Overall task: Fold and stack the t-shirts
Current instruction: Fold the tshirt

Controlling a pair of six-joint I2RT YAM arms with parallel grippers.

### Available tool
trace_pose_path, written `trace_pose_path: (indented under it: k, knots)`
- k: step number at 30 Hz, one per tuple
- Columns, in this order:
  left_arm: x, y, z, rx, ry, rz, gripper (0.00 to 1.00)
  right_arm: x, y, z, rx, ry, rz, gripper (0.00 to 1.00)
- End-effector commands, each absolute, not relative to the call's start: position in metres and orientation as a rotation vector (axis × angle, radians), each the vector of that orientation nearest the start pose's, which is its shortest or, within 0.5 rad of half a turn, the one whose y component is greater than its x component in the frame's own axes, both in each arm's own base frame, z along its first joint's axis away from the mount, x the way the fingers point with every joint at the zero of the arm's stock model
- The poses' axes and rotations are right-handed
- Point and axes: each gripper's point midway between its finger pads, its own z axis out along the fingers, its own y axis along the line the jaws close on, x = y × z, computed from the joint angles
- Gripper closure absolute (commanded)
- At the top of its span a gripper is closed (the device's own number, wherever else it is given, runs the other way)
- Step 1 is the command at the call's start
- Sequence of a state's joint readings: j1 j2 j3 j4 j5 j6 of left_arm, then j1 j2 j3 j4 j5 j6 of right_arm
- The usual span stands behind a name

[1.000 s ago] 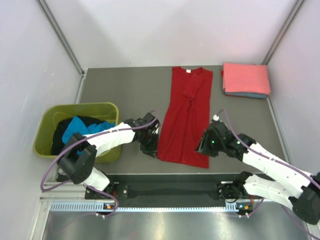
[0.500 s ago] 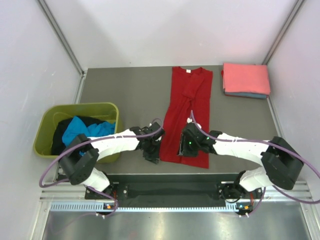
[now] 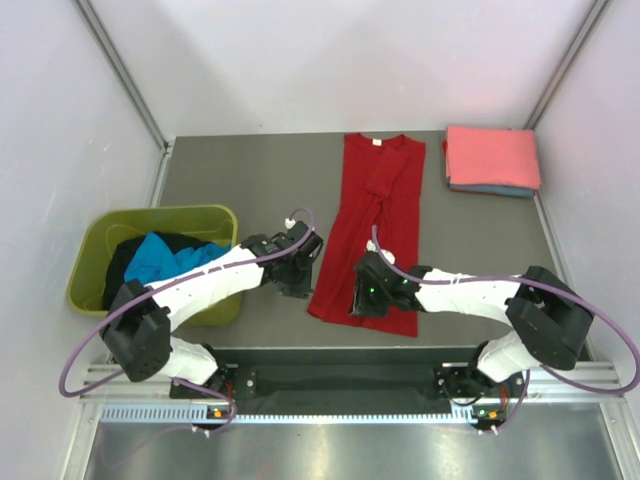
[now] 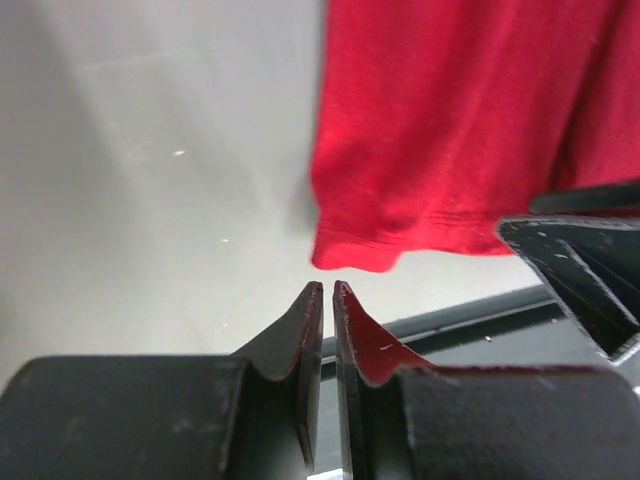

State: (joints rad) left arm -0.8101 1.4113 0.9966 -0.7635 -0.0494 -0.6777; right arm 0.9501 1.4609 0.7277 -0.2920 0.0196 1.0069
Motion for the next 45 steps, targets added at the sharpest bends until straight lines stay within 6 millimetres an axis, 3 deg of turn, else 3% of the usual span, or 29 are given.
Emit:
trace_pose_path:
  k: [1,6,12,21,26,27,28,29,34,39,45]
  knots:
    - [0.198,-0.219,0.095,0.17,2.77,-0.302,0.85,0.168,0.289,0.042,0.093,2.695,0.645,0.71]
    - [0.198,-0.225,0.09,0.166,2.78,-0.339,0.83,0.163,0.289,0.037,0.086,2.7,0.682,0.8]
    - [0.192,-0.23,0.073,0.173,2.816,-0.375,0.8,0.157,0.282,0.03,0.086,2.718,0.654,1.0]
    - [0.177,-0.235,0.057,0.182,2.878,-0.441,0.8,0.159,0.265,0.046,0.086,2.645,0.609,1.0]
    - [0.164,-0.234,0.039,0.138,2.916,-0.485,0.8,0.158,0.269,0.054,0.082,2.627,0.661,1.0]
    - [0.164,-0.235,0.038,0.133,2.912,-0.496,0.8,0.159,0.271,0.056,0.082,2.626,0.672,1.0]
    - [0.162,-0.234,0.036,0.128,2.917,-0.503,0.81,0.158,0.273,0.055,0.077,2.633,0.673,0.86]
    - [0.158,-0.232,0.031,0.114,2.928,-0.498,0.81,0.159,0.277,0.057,0.069,2.635,0.681,0.79]
    - [0.151,-0.234,0.024,0.102,2.93,-0.534,0.82,0.156,0.284,0.046,0.057,2.674,0.65,0.63]
    - [0.152,-0.228,0.025,0.081,2.924,-0.483,0.82,0.15,0.291,0.04,0.045,2.684,0.651,0.59]
    - [0.159,-0.219,0.044,0.082,2.88,-0.411,0.82,0.148,0.293,0.031,0.048,2.695,0.616,0.61]
